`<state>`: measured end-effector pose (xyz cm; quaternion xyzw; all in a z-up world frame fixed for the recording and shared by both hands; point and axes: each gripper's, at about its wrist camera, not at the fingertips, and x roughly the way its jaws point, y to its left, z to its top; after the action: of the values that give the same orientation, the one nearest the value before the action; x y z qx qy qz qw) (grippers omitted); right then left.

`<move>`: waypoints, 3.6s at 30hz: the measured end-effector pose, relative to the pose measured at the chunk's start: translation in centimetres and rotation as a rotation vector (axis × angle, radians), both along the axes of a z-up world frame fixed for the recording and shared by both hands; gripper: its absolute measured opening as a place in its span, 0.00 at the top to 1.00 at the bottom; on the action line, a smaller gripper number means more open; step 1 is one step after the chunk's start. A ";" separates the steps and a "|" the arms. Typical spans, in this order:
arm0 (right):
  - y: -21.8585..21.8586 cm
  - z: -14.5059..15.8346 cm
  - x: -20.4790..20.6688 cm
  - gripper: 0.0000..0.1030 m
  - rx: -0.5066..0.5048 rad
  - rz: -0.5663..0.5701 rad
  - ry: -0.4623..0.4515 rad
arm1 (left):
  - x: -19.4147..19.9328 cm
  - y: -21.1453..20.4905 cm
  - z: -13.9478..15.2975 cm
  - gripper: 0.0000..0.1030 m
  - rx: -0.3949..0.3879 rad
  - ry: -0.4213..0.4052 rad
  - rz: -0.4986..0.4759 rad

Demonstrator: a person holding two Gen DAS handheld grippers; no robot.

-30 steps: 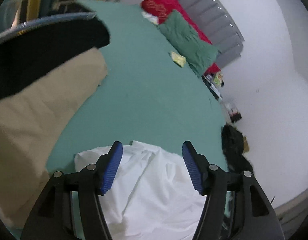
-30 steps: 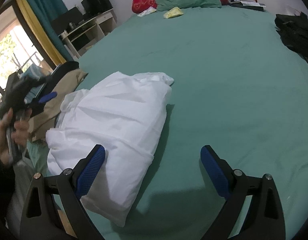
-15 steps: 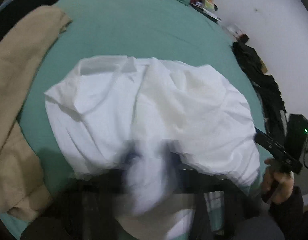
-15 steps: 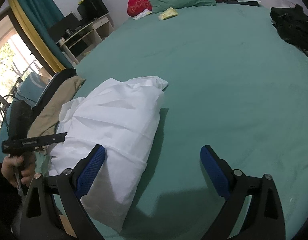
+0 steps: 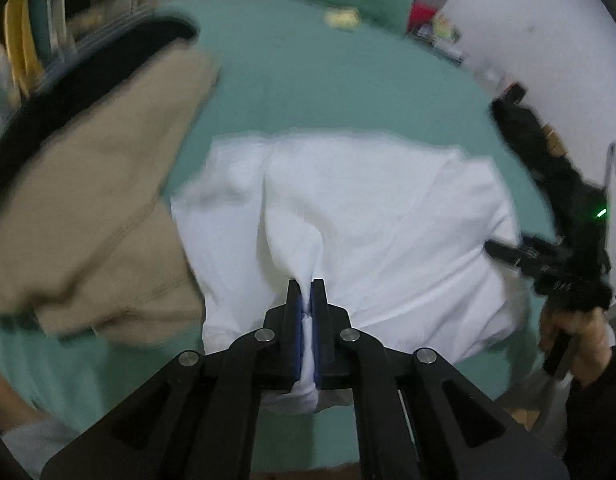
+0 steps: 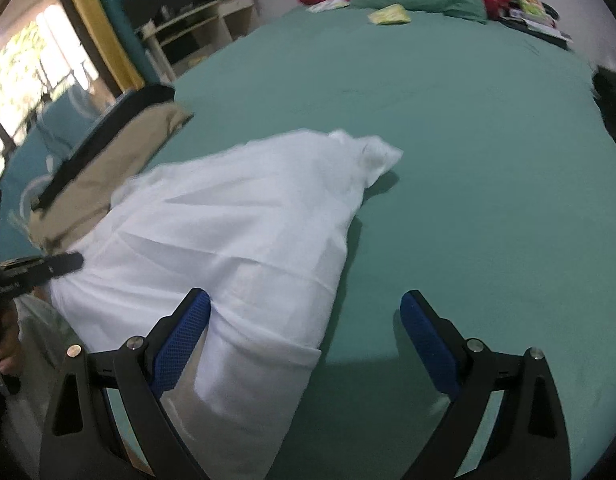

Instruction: Fold large clothes

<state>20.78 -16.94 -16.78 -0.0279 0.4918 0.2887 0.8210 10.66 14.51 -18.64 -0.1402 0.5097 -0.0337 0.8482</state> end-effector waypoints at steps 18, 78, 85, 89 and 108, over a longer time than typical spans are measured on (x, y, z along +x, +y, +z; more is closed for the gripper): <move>-0.8 3.5 -1.4 0.07 0.008 0.007 -0.097 | 2.9 5.3 -0.7 0.37 -0.022 0.001 0.196; 0.8 0.1 -1.7 0.81 0.380 -0.100 0.050 | 6.2 -7.6 -0.6 0.74 -0.183 -0.133 -0.225; 1.7 3.1 -1.4 0.82 0.395 -0.084 -0.016 | 5.8 -5.6 2.0 0.74 -0.198 -0.200 -0.196; 2.9 4.8 -0.8 0.82 0.409 -0.062 -0.059 | 6.3 -4.9 3.7 0.74 -0.195 -0.238 -0.180; 14.0 2.2 6.8 0.82 0.572 -0.039 -0.038 | 13.8 5.7 6.1 0.79 0.009 -0.275 -0.130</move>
<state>27.55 -2.96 -14.60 0.2087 0.3755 0.3994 0.8099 24.50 20.23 -12.56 -0.0970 0.3969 -0.1053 0.9066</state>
